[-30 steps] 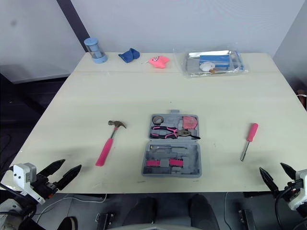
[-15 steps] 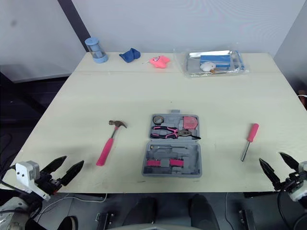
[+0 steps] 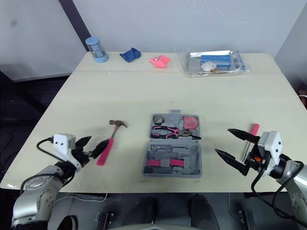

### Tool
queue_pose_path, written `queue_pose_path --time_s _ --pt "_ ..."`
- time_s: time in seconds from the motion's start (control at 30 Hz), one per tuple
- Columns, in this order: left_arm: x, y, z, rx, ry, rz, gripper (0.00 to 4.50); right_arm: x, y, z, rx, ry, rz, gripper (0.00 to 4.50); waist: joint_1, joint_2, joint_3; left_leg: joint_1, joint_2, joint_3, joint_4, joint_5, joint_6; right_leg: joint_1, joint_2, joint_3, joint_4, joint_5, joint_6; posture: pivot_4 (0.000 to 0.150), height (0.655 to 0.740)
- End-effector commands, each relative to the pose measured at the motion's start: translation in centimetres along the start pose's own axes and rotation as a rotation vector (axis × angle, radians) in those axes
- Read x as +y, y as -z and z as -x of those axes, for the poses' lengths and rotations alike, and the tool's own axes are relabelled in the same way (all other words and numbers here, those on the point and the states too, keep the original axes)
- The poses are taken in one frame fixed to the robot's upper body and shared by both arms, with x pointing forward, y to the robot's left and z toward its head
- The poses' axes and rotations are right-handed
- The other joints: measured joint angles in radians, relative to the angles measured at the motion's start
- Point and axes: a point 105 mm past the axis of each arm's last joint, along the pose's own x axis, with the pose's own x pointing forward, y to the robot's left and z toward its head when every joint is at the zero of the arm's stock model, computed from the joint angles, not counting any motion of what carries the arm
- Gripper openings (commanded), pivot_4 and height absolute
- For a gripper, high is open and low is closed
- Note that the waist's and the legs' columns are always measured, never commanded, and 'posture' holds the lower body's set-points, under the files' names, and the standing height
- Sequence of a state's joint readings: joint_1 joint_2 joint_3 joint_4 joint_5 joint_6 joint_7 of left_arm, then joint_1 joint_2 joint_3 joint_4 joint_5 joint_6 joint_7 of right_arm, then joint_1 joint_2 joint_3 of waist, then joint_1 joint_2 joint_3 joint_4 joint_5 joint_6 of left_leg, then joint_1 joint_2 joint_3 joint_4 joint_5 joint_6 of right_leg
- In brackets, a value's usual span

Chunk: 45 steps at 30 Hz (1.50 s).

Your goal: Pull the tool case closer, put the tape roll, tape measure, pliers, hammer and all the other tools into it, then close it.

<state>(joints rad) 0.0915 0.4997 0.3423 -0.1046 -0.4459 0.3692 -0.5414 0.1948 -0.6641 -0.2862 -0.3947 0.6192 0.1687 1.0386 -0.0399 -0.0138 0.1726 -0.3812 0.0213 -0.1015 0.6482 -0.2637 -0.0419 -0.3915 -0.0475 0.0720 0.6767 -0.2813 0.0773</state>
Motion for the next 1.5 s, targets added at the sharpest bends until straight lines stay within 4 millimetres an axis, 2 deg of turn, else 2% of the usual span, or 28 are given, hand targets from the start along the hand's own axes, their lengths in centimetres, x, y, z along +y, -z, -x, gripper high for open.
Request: queue_pose_path --time_s 0.03,0.23,0.47,0.73,0.77,0.83,0.87,1.37,1.47,1.5 --pt "0.6 -0.3 -1.0 0.014 -0.049 -0.026 4.50 0.8 -1.1 -0.6 -0.024 -0.130 0.056 4.39 0.001 0.000 0.000 0.000 0.000 0.000 0.000 0.000 0.000 0.000 0.000 0.000 0.000 0.000 0.000 0.150 0.7400" --pt "0.2 0.2 -3.1 0.056 -0.068 -0.040 4.50 1.3 -1.4 -1.2 -0.007 -0.288 0.076 4.39 0.001 0.000 0.000 0.000 0.000 0.000 0.001 0.000 0.000 0.000 0.000 0.000 0.000 0.000 0.000 0.150 0.7400" --pt "-0.9 0.7 -5.1 0.078 -0.077 -0.016 4.50 0.9 -1.4 -1.5 -0.006 -0.299 0.088 4.39 0.002 0.000 0.000 0.000 0.000 -0.001 0.001 0.000 0.000 0.000 0.000 -0.001 0.001 0.000 0.000 0.150 0.7400" --pt "-0.2 0.8 -6.2 0.115 -0.115 -0.009 4.50 1.0 -1.7 -1.7 -0.008 -0.295 0.103 4.39 0.002 0.000 0.000 0.000 0.000 -0.001 0.001 0.000 0.000 0.000 0.000 -0.001 0.001 0.000 0.000 0.150 0.7400" --pt "-0.2 0.8 -6.3 0.121 -0.108 -0.007 4.00 1.0 -1.7 -1.7 -0.008 -0.294 0.104 4.50 0.002 0.000 0.000 0.000 0.000 -0.001 0.001 0.000 0.000 0.000 0.000 -0.001 0.001 0.000 0.000 0.150 0.7400" --pt "-0.3 0.8 -6.5 0.130 -0.102 -0.021 3.40 1.0 -1.7 -1.7 -0.010 -0.287 0.106 4.50 0.002 0.000 0.000 0.000 0.000 -0.001 0.001 0.000 0.000 0.000 0.000 -0.001 0.001 0.000 0.000 0.150 0.7400" --pt "-0.3 0.8 -6.6 0.132 -0.101 -0.024 2.78 1.0 -1.7 -1.8 -0.011 -0.284 0.106 4.50 0.002 0.000 0.000 0.000 0.000 -0.001 0.001 0.000 0.000 0.000 0.000 -0.001 0.001 0.000 0.000 0.150 0.7400" --pt "-0.6 1.2 -7.7 0.161 -0.078 -0.010 2.69 1.0 -1.9 -1.8 -0.015 -0.266 0.112 4.50 0.003 0.000 0.000 0.000 -0.001 -0.001 0.001 0.000 0.000 0.000 0.000 -0.001 0.001 0.000 0.000 0.150 0.7400" --pt "-0.6 1.5 -7.5 0.160 -0.077 -0.012 1.82 0.9 -2.0 -1.8 -0.015 -0.265 0.116 4.50 0.003 0.000 0.000 0.000 -0.001 -0.001 0.001 0.000 0.000 0.000 0.000 -0.001 0.001 0.000 0.000 0.150 0.7400" --pt "-0.6 1.5 -7.4 0.158 -0.075 -0.017 1.34 0.9 -2.1 -1.8 -0.015 -0.265 0.117 4.50 0.003 0.000 0.000 0.000 -0.001 -0.001 0.001 0.000 0.000 0.000 0.000 -0.001 0.001 0.000 0.000 0.150 0.7400"
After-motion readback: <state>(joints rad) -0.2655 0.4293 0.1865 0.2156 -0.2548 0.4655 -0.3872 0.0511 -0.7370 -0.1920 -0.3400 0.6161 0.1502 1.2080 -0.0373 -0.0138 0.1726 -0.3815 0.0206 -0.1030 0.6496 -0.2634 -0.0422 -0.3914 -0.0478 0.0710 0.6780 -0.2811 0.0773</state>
